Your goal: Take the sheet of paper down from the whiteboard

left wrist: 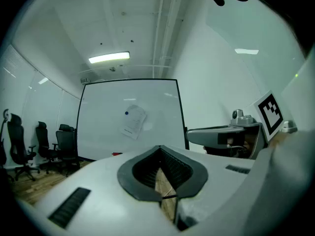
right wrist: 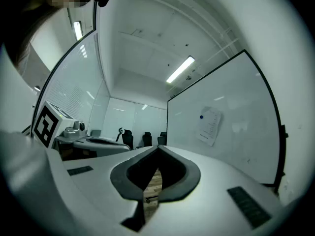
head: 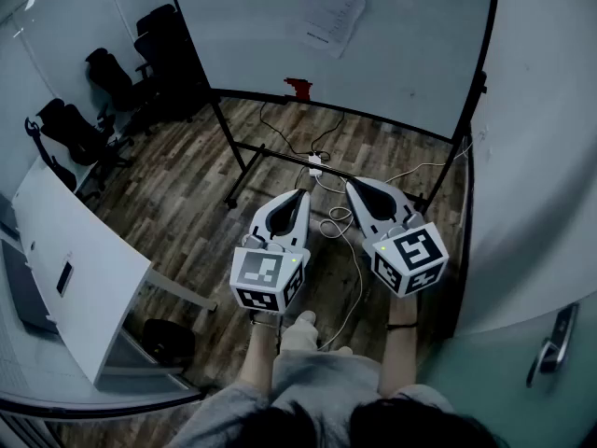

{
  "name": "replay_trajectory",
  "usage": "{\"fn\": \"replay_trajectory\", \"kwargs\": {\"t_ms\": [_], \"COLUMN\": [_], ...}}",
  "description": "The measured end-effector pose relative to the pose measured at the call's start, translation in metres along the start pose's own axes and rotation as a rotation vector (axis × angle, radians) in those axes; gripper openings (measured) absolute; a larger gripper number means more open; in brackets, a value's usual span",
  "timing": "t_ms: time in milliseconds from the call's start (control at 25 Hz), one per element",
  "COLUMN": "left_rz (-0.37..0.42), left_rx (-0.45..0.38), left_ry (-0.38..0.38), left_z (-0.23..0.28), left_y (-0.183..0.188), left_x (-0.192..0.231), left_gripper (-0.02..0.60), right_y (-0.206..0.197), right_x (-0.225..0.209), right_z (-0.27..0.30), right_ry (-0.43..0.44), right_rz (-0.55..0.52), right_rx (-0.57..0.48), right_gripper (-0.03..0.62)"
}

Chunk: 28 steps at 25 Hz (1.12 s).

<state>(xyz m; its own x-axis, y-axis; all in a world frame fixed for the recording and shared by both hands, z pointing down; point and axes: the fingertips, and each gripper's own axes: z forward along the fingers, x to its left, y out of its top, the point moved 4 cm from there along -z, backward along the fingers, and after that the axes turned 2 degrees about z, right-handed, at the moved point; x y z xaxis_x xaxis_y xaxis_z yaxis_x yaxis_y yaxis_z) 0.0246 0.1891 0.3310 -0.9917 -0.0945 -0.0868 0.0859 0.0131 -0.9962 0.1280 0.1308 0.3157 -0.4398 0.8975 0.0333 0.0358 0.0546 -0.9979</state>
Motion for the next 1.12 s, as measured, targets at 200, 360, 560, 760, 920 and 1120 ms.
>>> {"fn": "replay_trajectory", "kwargs": {"t_ms": [200, 360, 560, 760, 920, 1120], "left_rz": [-0.008, 0.008, 0.028, 0.023, -0.018, -0.074], "left_rx": [-0.003, -0.003, -0.002, 0.019, 0.068, 0.12], "left_ry": [0.012, 0.003, 0.001, 0.028, 0.039, 0.064], "left_z": [-0.007, -0.008, -0.006, -0.005, -0.012, -0.01], "left_y": [-0.002, -0.001, 0.001, -0.001, -0.02, -0.05], "left_x": [-0.001, -0.004, -0.005, -0.007, -0.002, 0.024], "left_gripper": [0.006, 0.005, 0.005, 0.005, 0.005, 0.005], "right_y": [0.0, 0.001, -0.001, -0.016, -0.028, -0.046], "right_x": [0.003, 0.005, 0.005, 0.0, 0.007, 0.008], "right_z": [-0.004, -0.007, -0.011, -0.013, -0.005, 0.01], "right_ry": [0.005, 0.007, 0.002, 0.004, 0.022, 0.041], "right_rz": [-0.001, -0.005, -0.009, 0.054, 0.099, 0.123], "right_rx": [0.006, 0.004, 0.012, 0.011, 0.018, 0.05], "right_gripper": [0.0, 0.0, 0.0, 0.0, 0.0, 0.0]}}
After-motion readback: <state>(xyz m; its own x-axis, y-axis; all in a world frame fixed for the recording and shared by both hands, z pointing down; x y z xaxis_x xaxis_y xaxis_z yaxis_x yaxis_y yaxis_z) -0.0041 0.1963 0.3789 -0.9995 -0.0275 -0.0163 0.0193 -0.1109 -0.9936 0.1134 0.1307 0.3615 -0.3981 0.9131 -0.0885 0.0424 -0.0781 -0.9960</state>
